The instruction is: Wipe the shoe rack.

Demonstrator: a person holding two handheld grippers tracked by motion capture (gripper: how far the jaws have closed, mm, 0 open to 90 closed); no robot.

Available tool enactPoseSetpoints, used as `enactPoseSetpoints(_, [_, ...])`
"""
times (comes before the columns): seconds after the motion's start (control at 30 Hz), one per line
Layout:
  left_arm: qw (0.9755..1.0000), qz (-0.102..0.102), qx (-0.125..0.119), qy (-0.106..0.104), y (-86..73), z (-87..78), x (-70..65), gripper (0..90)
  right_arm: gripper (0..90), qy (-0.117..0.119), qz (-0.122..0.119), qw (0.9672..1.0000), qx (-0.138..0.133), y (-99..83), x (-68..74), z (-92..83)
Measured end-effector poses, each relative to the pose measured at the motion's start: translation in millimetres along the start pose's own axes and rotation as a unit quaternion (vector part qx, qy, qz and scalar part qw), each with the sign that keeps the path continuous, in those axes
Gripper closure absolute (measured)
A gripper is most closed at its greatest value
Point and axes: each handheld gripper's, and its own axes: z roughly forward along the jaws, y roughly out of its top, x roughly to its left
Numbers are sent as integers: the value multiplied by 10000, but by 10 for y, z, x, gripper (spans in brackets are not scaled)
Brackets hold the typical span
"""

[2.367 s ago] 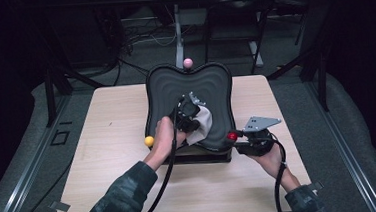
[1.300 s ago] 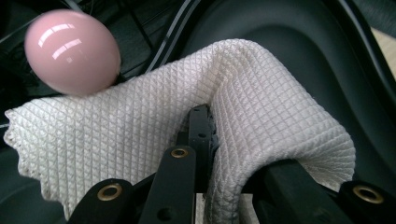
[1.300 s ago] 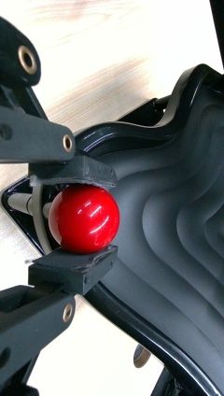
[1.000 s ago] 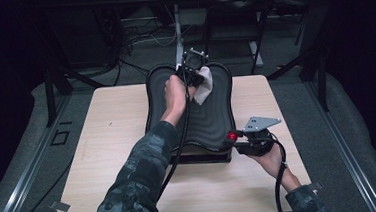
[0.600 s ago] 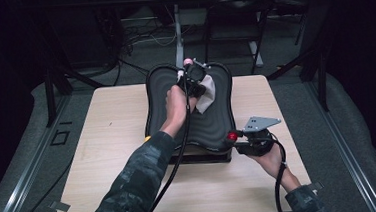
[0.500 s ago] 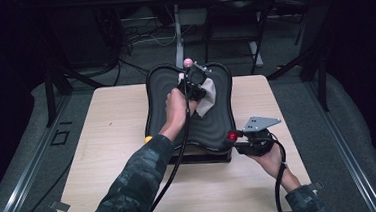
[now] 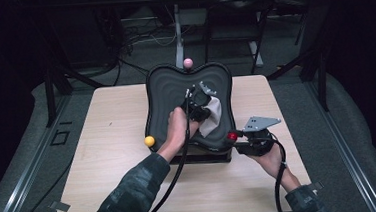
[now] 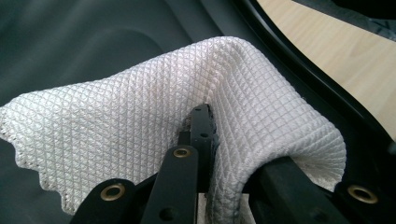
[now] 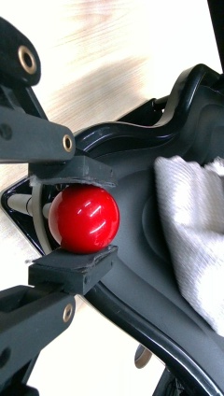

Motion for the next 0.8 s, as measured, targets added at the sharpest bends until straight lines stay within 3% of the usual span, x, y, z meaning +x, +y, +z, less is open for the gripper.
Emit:
enactPoseSetpoints(0.27, [9996,155,87,-218,-164,-42,-156,842,598,-15,6,10000,8,1,4,-1])
enactPoseSetpoints(0.5, [9985,412,146,-342,-279,-56,-333,842,598,-16,1,10000,3,0,4,-1])
enactPoseSetpoints(0.8, [9980,497,200,-337,-287,-65,-340,843,598,-16,-4,10000,7,1,4,-1])
